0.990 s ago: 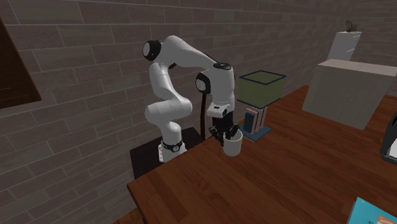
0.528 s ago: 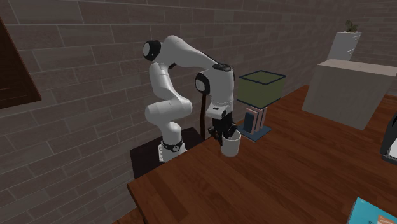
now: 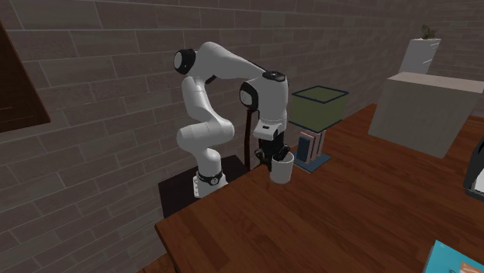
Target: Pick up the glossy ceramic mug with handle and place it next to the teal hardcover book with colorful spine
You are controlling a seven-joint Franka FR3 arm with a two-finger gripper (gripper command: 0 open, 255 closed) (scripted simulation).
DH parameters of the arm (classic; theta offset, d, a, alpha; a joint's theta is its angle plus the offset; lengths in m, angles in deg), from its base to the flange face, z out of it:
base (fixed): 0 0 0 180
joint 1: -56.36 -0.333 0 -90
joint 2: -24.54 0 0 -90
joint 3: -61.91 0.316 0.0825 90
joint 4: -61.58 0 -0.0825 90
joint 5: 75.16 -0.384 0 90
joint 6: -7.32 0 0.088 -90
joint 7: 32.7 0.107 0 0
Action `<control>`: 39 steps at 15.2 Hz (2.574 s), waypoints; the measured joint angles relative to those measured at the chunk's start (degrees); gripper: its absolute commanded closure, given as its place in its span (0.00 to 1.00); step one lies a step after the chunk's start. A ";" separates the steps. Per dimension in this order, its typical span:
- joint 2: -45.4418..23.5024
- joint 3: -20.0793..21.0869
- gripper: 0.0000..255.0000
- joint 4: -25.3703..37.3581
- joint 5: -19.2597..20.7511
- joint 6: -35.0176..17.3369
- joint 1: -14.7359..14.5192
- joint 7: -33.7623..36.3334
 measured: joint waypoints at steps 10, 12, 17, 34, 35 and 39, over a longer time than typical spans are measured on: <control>-0.14 -2.92 1.00 7.81 3.02 7.12 -0.41 1.22; -0.09 -3.50 1.00 9.69 3.75 8.44 -0.54 1.37; -0.23 -5.29 1.00 13.07 5.33 11.12 -0.78 1.39; -13.27 -5.16 1.00 27.25 10.00 6.86 3.09 0.01; -15.24 -4.95 1.00 28.31 10.42 5.95 3.64 -0.15; -23.72 -3.92 1.00 33.60 12.62 2.90 5.84 -0.38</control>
